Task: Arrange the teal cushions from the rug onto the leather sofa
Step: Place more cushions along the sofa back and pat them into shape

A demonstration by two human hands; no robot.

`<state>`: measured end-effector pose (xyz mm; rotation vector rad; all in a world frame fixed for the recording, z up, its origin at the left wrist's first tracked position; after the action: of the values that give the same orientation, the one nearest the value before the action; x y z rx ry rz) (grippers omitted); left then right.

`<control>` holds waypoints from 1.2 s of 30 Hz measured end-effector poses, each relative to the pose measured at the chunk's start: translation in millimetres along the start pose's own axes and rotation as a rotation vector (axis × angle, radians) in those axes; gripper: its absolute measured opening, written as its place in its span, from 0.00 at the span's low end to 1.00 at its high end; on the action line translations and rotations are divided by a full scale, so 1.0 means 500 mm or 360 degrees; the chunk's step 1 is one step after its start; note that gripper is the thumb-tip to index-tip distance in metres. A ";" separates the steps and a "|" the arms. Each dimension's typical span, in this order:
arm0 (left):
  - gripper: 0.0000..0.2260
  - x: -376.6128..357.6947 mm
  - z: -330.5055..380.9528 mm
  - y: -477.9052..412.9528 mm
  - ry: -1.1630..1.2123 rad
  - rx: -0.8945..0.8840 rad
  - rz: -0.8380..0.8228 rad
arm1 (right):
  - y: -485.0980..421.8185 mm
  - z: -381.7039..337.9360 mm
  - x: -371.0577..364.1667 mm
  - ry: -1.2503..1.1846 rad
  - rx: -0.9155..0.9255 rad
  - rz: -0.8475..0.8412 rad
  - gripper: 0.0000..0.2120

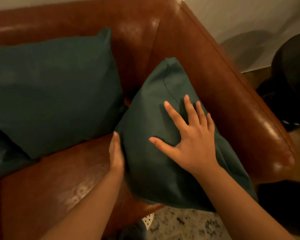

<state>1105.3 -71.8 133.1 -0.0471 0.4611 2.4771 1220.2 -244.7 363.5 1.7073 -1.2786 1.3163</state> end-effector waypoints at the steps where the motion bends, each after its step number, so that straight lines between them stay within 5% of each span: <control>1: 0.44 0.001 -0.015 0.006 -0.0081 0.0003 -0.0006 | -0.006 -0.005 -0.003 0.0029 0.0023 0.0007 0.41; 4: 0.51 -0.032 -0.033 0.002 -0.0453 -0.0121 -0.0178 | -0.029 0.001 -0.024 0.0102 0.0045 0.0051 0.40; 8: 0.47 -0.054 -0.029 -0.010 -0.0728 -0.0350 -0.0254 | -0.048 -0.001 -0.068 0.0178 0.0049 0.0019 0.40; 12: 0.30 -0.032 -0.037 -0.031 -0.0778 -0.0079 -0.0251 | -0.060 -0.015 -0.082 0.0235 0.0016 -0.0122 0.41; 15: 0.27 -0.005 -0.023 -0.030 -0.0592 0.0089 -0.0114 | -0.051 -0.014 -0.053 0.0175 -0.0014 -0.0109 0.42; 18: 0.25 0.022 0.043 -0.008 -0.0593 -0.0155 -0.0051 | -0.040 -0.037 -0.027 0.0088 -0.0030 -0.0069 0.42; 26: 0.17 0.169 0.371 -0.016 -0.1263 -0.1323 0.0064 | -0.036 -0.283 -0.062 0.0022 0.0317 -0.0111 0.31; 33: 0.19 0.401 0.552 -0.110 -0.1531 -0.1411 0.0619 | -0.023 -0.425 -0.138 0.0094 0.0490 -0.0228 0.24; 36: 0.26 0.483 0.607 -0.163 -0.1434 -0.1323 0.0754 | -0.079 -0.451 -0.150 -0.0230 0.0278 -0.0247 0.26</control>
<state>978.5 228.6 358.6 0.8801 -1.0265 2.6073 1177.3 -7.7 364.6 2.0126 -1.1101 1.2635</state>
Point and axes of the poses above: each hand's wrist, its own y-axis away from the middle knuckle, its own x-axis out of the back of the hand, z = x × y, the point moved 10 cm from there along -y, towards the middle knuckle, and after that the axes turned 15 degrees about -x, right-handed, at the moved point
